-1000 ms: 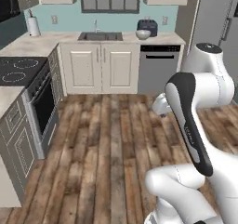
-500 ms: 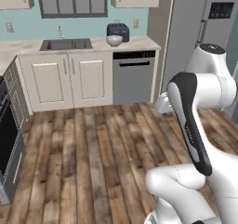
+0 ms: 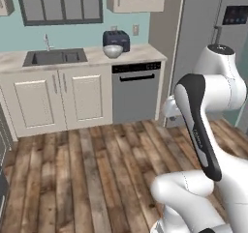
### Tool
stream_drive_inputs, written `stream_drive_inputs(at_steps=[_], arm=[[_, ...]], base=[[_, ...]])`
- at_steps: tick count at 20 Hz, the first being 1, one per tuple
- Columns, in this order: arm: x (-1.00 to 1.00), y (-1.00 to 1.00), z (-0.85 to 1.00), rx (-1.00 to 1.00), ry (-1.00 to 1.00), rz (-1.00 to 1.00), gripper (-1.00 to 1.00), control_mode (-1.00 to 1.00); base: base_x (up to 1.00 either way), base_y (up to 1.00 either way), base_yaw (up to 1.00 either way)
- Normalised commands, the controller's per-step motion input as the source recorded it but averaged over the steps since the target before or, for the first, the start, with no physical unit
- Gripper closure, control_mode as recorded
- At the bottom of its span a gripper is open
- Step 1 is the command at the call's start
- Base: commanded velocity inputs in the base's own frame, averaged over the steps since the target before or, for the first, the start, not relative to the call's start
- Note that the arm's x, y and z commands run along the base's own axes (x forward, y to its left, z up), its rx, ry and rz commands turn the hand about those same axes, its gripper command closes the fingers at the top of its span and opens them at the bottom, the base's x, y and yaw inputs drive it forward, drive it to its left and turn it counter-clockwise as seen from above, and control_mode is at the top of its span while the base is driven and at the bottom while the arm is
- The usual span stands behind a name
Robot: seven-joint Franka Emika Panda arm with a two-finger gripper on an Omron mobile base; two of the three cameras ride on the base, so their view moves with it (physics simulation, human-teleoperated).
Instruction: Clear the mugs and bowl far away from the sink.
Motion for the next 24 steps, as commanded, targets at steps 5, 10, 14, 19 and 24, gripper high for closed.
stream_drive_inputs(at_steps=[5, 10, 14, 19, 24], arm=[[0.0, 0.0, 0.0, 0.0, 0.0, 0.0, -1.0, 1.0], [0.0, 0.0, 0.0, 0.0, 0.0, 0.0, -1.0, 1.0], [0.0, 0.0, 0.0, 0.0, 0.0, 0.0, -1.0, 1.0], [0.0, 0.0, 0.0, 0.0, 0.0, 0.0, -1.0, 1.0], [0.0, 0.0, 0.0, 0.0, 0.0, 0.0, -1.0, 1.0]], base=[[1.0, 0.17, -0.04], [1.0, 0.12, 0.0], [1.0, 0.05, 0.0], [1.0, 0.0, 0.0], [1.0, 0.0, 0.0]])
